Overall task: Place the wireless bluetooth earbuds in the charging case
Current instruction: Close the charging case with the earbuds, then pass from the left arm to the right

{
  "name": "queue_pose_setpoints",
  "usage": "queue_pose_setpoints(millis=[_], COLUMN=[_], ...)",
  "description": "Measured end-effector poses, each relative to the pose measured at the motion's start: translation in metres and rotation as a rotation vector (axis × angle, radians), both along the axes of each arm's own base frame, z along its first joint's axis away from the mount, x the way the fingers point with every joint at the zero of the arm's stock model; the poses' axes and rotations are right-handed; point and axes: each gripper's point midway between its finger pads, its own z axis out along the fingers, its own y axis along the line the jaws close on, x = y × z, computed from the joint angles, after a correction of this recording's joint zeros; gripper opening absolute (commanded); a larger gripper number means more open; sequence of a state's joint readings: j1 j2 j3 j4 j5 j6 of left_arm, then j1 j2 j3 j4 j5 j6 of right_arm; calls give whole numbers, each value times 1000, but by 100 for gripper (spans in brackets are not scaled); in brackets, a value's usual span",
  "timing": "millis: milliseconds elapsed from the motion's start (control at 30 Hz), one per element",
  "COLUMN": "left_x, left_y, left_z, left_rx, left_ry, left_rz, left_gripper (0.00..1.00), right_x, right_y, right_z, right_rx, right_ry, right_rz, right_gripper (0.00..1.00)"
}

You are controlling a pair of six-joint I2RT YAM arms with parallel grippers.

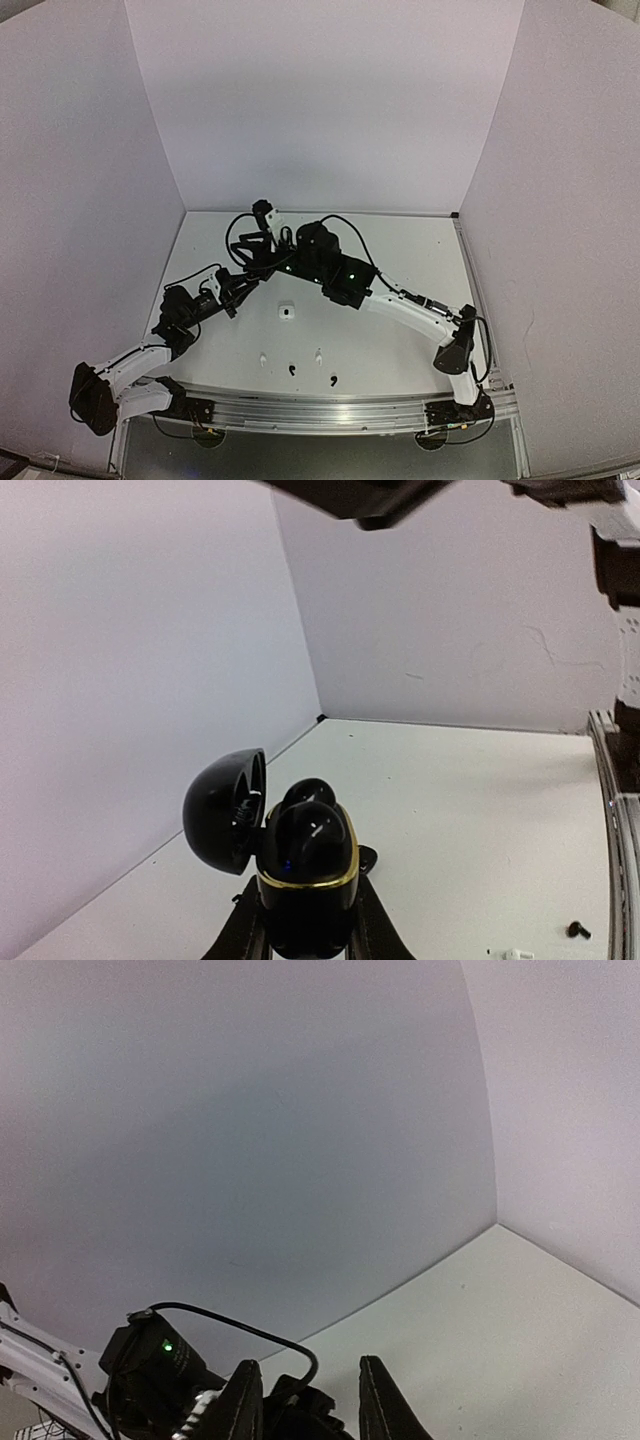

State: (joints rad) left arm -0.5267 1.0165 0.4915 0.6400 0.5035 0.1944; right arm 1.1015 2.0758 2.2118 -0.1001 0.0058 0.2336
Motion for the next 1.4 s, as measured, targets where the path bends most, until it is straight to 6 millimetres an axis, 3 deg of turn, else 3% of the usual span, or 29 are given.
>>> queue_pose_setpoints(millis=[167,400,600,767,967,1033,1233,1400], left_x=[-16,-18,-9,-9,-3,-1,-4,-13], left_y=[-10,-15,-16,-17,-14,-11,-12,-16], left_z=[-13,-11,-28,-23,-12,-6,11,24], left_rx=[118,161,190,167,100,52,-131,-190], left_ry=[-112,-176,-86,-54,32,97,344,427], left_rz=[-102,-137,-122,-123,-113,-122,-220,-296], left_gripper=[0,0,0,0,0,0,0,0], right_x=[15,13,3,-4,-15,-14,15,12], right_y=[-13,-18,-22,-28,-42,-50,-89,-89], right_z=[-37,-96,-121,-116,-99,-88,-65,-61], right_rx=[-136,-287,-344,-346,-333,-306,-244,-222], right_ry=[78,167,212,213,222,247,282,308], right_rz=[-109,-114,-66,-45,11,43,74,169], right_gripper=[30,30,31,34,63,68,69,61])
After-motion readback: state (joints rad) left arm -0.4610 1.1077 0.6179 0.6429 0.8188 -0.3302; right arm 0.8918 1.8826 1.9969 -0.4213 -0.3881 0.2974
